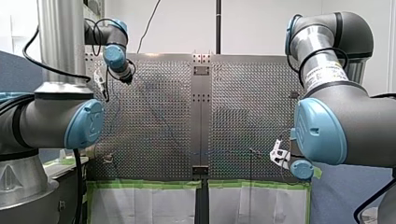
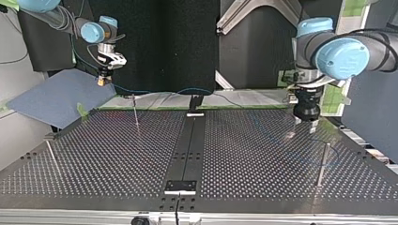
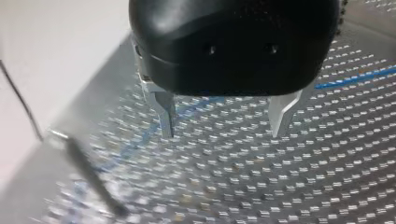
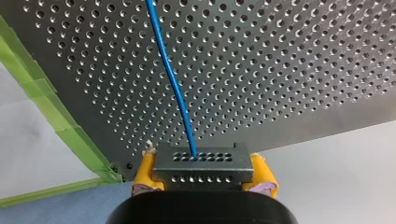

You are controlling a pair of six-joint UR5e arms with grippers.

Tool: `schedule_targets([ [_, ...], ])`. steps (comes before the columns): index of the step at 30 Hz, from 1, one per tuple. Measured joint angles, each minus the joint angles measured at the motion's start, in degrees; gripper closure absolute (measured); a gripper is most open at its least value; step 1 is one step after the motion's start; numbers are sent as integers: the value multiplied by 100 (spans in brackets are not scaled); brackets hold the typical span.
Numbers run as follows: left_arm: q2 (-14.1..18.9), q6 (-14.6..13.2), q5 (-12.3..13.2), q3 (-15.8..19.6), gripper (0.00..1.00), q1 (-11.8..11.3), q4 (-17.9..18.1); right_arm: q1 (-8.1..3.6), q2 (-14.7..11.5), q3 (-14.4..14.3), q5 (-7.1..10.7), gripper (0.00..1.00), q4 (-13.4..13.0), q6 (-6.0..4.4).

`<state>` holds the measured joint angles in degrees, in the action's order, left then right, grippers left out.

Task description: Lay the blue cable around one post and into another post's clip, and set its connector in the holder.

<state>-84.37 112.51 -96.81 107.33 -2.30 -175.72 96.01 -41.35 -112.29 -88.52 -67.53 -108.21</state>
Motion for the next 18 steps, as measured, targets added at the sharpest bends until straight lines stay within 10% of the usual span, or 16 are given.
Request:
schedule_targets([
  [18, 954, -539, -952, -856, 0, 48, -957, 1, -1, 0, 0, 100, 11, -7],
])
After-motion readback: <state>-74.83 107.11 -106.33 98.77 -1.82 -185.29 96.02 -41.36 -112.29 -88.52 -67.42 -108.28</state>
